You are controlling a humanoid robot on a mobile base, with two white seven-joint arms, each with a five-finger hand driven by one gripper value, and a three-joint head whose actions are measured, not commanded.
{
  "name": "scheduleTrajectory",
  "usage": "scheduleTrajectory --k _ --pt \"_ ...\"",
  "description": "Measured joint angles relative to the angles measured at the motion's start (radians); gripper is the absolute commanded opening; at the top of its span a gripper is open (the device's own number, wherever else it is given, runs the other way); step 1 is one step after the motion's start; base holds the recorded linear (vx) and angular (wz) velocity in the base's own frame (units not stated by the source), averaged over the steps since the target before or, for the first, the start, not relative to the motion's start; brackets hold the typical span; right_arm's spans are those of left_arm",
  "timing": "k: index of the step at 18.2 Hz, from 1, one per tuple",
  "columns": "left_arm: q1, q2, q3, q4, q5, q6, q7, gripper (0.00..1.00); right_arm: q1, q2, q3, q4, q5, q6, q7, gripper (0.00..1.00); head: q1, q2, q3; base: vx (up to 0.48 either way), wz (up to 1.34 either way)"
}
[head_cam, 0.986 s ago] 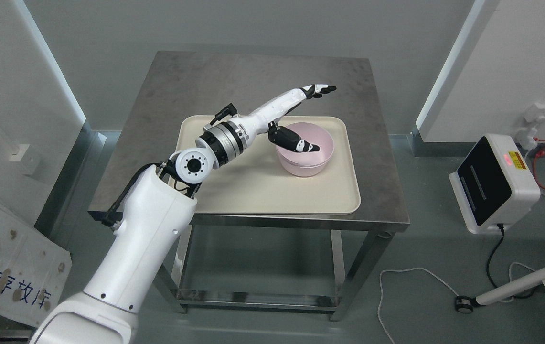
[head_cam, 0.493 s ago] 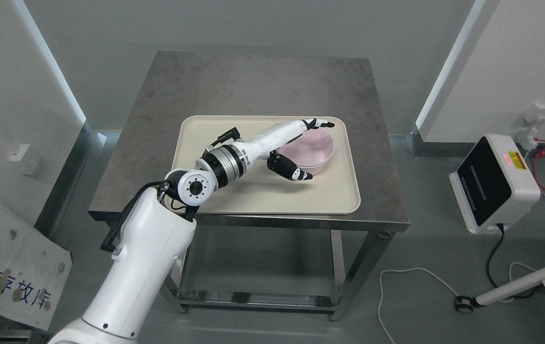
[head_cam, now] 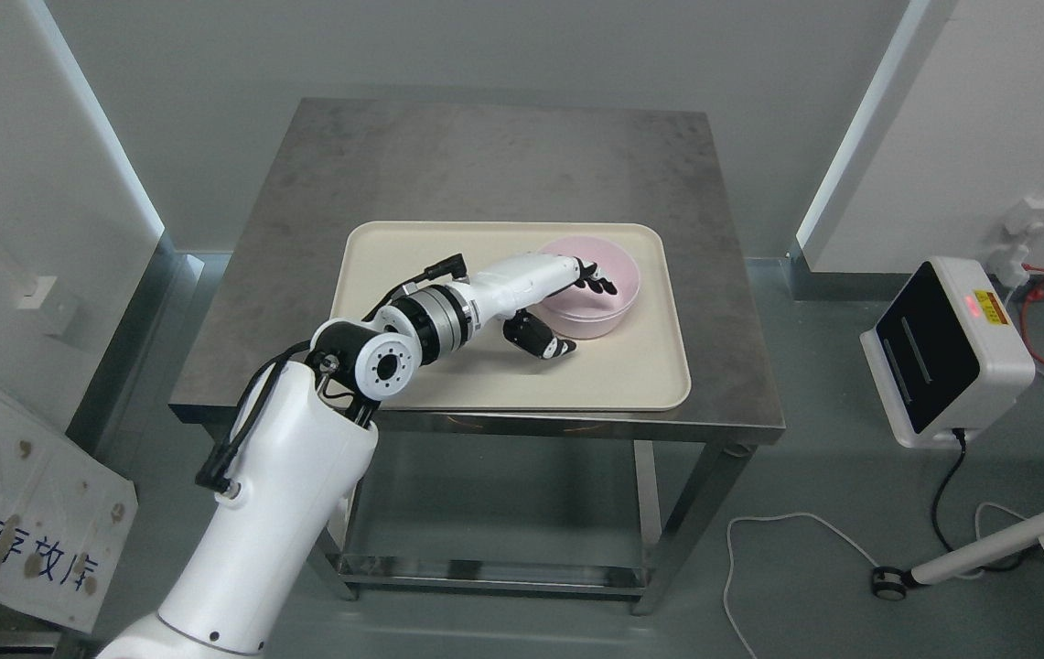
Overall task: Stack pink IKEA bowls on left shelf middle
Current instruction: 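Grip the stacked bowls with the left hand and lift them off the tray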
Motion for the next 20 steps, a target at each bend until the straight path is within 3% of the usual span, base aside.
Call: scheduleTrajectory --k 5,11,20 --pt "-0.011 0.000 -0.024 -0.008 -0.063 0.002 -0.011 0.38 0.000 0.000 0.000 0.000 0.000 0.000 0.000 1.00 0.0000 0.000 0.000 0.000 0.00" --pt "-0.015 0.000 -0.055 -0.003 -0.122 -0.029 -0.012 0.02 0.000 0.000 0.000 0.000 0.000 0.000 0.000 1.00 0.0000 0.000 0.000 0.000 0.00" --pt "-0.032 0.000 0.026 -0.004 -0.124 -0.162 -0.008 0.01 0.000 0.000 0.000 0.000 0.000 0.000 0.000 1.00 0.0000 0.000 0.000 0.000 0.00"
